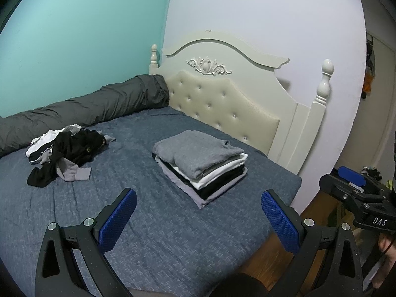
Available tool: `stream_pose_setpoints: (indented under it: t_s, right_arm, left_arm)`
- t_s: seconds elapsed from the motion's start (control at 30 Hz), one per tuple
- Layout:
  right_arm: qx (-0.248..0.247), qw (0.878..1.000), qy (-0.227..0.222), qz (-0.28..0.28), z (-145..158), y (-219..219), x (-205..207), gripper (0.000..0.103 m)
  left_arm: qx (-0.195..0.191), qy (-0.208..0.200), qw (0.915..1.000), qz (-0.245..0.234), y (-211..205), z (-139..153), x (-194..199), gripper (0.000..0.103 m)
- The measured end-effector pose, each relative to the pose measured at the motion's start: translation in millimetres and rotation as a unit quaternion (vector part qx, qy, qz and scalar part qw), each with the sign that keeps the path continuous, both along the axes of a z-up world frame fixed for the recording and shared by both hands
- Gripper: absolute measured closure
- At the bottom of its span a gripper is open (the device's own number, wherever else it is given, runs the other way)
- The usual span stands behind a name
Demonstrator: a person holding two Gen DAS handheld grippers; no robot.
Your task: Fold clothes
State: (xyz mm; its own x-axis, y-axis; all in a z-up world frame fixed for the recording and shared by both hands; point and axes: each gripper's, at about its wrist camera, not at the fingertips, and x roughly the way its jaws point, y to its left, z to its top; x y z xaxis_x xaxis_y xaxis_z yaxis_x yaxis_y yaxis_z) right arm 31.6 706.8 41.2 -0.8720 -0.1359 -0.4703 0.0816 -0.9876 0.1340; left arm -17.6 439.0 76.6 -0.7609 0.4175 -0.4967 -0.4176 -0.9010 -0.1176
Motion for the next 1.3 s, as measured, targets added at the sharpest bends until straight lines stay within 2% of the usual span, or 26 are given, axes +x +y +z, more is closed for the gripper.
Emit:
stream_pose_setpoints:
  t_s: [1.3]
  right_arm:
    - [0.0, 1.0, -0.022, -0.006, -20, 0, -9, 0.001]
  left_arm:
    - [0.011, -0.022, 0.9997, 0.001, -2, -13, -4, 0.0]
